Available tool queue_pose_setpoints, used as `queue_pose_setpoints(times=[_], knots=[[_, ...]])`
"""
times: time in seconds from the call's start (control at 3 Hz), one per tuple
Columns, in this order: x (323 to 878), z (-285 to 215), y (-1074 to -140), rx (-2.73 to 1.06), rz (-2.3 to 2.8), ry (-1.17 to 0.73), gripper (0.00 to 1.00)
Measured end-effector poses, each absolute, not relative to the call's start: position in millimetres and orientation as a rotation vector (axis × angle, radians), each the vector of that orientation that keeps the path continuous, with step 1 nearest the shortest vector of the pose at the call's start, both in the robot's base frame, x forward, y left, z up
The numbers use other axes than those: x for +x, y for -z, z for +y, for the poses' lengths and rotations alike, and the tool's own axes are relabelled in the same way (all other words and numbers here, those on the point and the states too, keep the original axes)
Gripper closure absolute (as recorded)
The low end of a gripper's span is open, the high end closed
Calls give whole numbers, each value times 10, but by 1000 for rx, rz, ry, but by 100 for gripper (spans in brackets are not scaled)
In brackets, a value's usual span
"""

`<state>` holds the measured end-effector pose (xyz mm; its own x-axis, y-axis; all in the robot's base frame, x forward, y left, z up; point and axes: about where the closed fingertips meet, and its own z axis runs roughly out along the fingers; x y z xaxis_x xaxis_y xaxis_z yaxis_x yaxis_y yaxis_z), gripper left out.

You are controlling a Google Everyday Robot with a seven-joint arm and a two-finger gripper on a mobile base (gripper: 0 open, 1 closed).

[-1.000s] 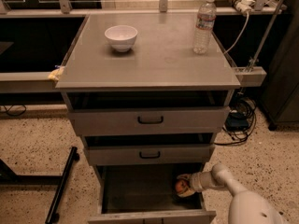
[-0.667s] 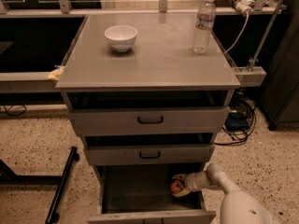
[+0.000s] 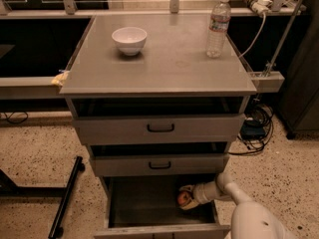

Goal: Place apple into bottom drawer

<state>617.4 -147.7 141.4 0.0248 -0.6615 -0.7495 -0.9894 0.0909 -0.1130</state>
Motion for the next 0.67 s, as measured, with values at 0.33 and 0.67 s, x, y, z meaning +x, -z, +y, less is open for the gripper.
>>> queue_pose_setpoints(times=[0.33,0.67], knots=[[6136,-1100,-1432,-1619,1676,-722,100],[6135,-1099,-1431,-1619,1676,-722,100]])
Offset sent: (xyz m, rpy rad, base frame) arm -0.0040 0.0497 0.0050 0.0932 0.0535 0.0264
